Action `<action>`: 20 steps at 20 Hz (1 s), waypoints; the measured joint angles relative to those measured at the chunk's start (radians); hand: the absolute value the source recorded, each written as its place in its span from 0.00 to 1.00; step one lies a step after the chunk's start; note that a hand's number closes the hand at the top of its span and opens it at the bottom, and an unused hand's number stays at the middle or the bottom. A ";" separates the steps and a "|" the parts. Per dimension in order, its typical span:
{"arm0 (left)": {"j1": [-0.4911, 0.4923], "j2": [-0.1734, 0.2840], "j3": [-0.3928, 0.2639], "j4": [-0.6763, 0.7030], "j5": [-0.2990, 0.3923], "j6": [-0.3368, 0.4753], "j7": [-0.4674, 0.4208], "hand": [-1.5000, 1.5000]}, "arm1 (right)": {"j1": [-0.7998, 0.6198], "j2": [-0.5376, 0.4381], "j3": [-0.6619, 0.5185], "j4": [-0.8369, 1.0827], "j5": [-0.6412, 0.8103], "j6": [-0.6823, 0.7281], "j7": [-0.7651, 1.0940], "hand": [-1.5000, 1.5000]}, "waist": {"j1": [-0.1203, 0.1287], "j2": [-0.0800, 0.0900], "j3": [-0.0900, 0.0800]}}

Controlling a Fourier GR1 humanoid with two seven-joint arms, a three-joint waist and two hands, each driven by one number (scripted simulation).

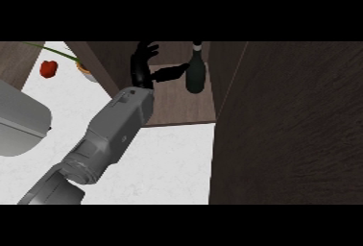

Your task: Pick up the wine, place it into the cabinet and close the cabinet

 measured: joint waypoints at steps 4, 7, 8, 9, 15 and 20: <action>-0.013 -0.004 0.004 0.034 -0.017 0.001 0.000 0.00 | 0.004 -0.001 -0.008 0.004 0.001 0.010 -0.013 0.00 | -0.001 0.000 0.002; -0.025 -0.006 0.007 0.056 -0.026 0.011 0.004 0.00 | -0.003 0.006 -0.002 0.005 0.002 0.010 -0.016 0.00 | -0.001 0.003 0.000; -0.027 -0.006 0.009 0.062 -0.029 0.015 0.000 0.00 | 0.008 0.005 0.004 0.005 0.003 0.014 -0.020 0.00 | -0.004 0.003 0.000; -0.025 -0.004 0.011 0.062 -0.030 0.008 -0.004 0.00 | 0.010 0.006 0.011 0.003 0.002 0.014 -0.016 0.00 | -0.005 0.003 0.000; -0.027 -0.005 0.019 0.062 -0.044 -0.034 -0.031 0.00 | 0.021 0.008 0.015 0.000 0.003 0.017 -0.020 0.00 | -0.004 0.005 -0.001; -0.019 -0.009 0.026 0.040 -0.055 -0.090 -0.082 0.00 | 0.030 0.006 0.015 -0.004 0.001 0.020 -0.015 0.00 | 0.004 0.005 -0.002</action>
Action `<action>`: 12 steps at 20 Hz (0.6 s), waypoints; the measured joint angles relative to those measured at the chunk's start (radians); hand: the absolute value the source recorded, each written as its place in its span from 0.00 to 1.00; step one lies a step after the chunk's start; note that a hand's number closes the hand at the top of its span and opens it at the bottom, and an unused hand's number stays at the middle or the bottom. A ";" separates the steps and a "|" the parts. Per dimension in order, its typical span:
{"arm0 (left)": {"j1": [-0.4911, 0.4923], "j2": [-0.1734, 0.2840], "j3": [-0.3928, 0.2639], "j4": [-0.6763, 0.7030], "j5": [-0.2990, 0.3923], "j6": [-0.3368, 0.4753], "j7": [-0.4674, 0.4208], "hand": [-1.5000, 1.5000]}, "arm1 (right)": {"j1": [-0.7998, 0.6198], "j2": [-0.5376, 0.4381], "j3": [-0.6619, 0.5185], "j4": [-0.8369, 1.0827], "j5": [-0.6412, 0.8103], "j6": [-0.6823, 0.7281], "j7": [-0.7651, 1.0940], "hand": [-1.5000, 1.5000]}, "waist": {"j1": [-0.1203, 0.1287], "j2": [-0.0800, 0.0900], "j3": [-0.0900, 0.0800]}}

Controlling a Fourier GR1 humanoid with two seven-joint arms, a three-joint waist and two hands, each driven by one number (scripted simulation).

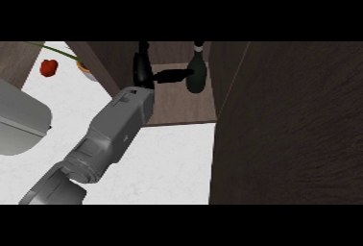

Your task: Pick up the wine, place it into the cabinet and close the cabinet

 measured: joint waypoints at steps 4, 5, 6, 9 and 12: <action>0.016 -0.008 0.011 -0.040 0.000 -0.060 -0.034 0.00 | -0.001 0.004 0.005 -0.005 0.001 -0.011 0.013 0.00 | 0.015 -0.005 -0.001; 0.018 -0.009 0.019 -0.049 0.002 -0.073 -0.046 0.00 | -0.004 0.005 0.003 -0.004 0.002 -0.013 0.013 0.00 | 0.017 -0.004 -0.001; 0.020 -0.011 0.024 -0.061 0.005 -0.083 -0.049 0.00 | -0.007 0.007 0.005 -0.004 0.003 -0.017 0.018 0.00 | 0.021 -0.006 -0.001; 0.047 -0.018 0.035 -0.107 0.005 -0.105 -0.080 0.00 | 0.004 0.009 0.007 -0.006 0.005 -0.022 0.015 0.00 | 0.032 -0.012 -0.001; 0.076 -0.022 0.034 -0.158 -0.001 -0.121 -0.090 0.00 | 0.009 0.009 0.008 -0.011 0.005 -0.030 0.023 0.00 | 0.043 -0.017 -0.001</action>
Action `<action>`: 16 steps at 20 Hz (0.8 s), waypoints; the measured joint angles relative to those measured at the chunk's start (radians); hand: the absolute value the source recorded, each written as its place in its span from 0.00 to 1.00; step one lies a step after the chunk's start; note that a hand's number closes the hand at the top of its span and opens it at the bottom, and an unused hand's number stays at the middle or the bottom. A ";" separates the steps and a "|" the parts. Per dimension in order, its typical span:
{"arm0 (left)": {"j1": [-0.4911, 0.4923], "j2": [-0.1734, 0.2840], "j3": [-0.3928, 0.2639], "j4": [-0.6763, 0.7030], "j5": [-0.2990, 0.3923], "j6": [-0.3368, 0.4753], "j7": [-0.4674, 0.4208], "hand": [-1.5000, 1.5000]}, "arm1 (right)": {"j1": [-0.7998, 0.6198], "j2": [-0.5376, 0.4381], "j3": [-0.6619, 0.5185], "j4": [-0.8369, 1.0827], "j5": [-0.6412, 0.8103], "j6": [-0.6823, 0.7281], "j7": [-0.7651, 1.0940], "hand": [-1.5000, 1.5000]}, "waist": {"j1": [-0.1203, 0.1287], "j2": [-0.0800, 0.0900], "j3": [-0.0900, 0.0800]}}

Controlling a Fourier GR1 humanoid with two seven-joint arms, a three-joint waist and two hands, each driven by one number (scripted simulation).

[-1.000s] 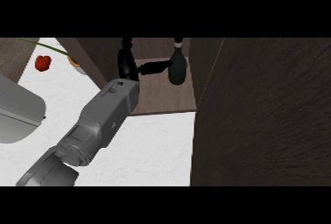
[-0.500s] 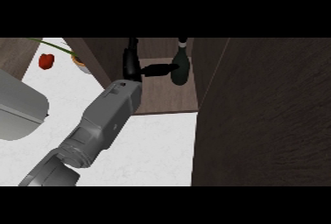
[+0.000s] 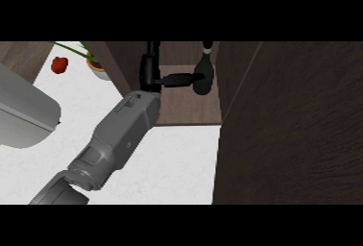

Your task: Pick up the wine, place it into the cabinet and close the cabinet

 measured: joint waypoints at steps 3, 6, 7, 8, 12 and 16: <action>0.024 0.002 -0.007 -0.063 -0.005 -0.003 0.019 0.00 | 0.003 -0.001 -0.002 -0.003 0.000 -0.006 0.004 0.00 | 0.010 -0.004 0.000; 0.070 0.007 -0.019 -0.148 -0.014 -0.008 0.032 0.00 | -0.010 -0.001 -0.001 -0.001 0.004 -0.014 0.013 0.00 | 0.020 -0.007 0.000; 0.091 0.013 -0.025 -0.177 -0.019 -0.012 0.037 0.00 | 0.004 -0.006 -0.001 -0.001 0.004 -0.008 0.005 0.00 | 0.021 -0.009 0.000; 0.116 0.018 -0.032 -0.208 -0.022 -0.017 0.042 0.00 | 0.005 -0.009 -0.007 -0.002 0.004 -0.007 0.002 0.00 | 0.024 -0.010 0.000; 0.208 0.025 -0.068 -0.353 -0.038 0.000 0.079 0.00 | 0.010 -0.002 0.013 -0.001 0.010 -0.022 0.001 0.00 | 0.031 -0.014 0.000; 0.316 0.035 -0.116 -0.524 -0.053 0.012 0.124 0.00 | -0.001 0.003 0.030 0.000 0.018 -0.037 0.002 0.00 | 0.035 -0.014 0.000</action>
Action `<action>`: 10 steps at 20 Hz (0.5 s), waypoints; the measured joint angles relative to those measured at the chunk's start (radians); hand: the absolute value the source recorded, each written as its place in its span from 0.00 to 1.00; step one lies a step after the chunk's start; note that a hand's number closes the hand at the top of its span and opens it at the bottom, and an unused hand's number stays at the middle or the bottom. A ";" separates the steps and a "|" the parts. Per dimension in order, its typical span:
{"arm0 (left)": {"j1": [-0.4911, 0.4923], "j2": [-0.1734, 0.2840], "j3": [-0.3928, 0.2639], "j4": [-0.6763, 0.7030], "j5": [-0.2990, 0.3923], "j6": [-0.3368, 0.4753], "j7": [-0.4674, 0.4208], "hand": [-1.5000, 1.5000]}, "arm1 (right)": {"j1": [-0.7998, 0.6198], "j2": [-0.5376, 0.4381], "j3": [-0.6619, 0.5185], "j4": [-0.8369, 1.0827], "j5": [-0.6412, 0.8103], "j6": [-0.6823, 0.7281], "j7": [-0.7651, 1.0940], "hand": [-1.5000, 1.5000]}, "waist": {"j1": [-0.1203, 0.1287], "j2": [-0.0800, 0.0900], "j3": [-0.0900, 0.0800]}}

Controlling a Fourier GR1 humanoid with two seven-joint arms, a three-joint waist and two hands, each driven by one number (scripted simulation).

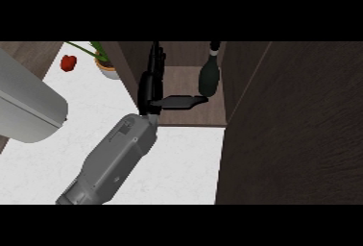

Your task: Pick up the wine, place it into the cabinet and close the cabinet

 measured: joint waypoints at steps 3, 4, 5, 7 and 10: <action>0.095 0.000 -0.041 -0.138 -0.017 0.038 0.028 0.00 | -0.011 -0.006 -0.002 0.000 0.003 -0.005 0.009 0.00 | 0.001 0.001 0.000; 0.136 0.006 -0.057 -0.194 -0.020 0.048 0.041 0.00 | -0.004 -0.007 0.001 0.002 0.005 -0.003 -0.001 0.00 | 0.002 0.000 0.000; 0.167 0.015 -0.067 -0.233 -0.023 0.048 0.047 0.00 | -0.006 -0.010 0.006 0.000 0.006 -0.004 0.006 0.00 | 0.000 0.001 0.000; 0.237 0.031 -0.097 -0.328 -0.035 0.062 0.066 0.00 | -0.002 -0.014 0.001 0.000 0.007 -0.002 -0.004 0.00 | -0.002 0.002 0.000; 0.336 0.045 -0.145 -0.453 -0.060 0.085 0.079 0.00 | -0.017 -0.016 -0.005 0.000 0.008 -0.008 0.004 0.00 | -0.005 0.005 0.000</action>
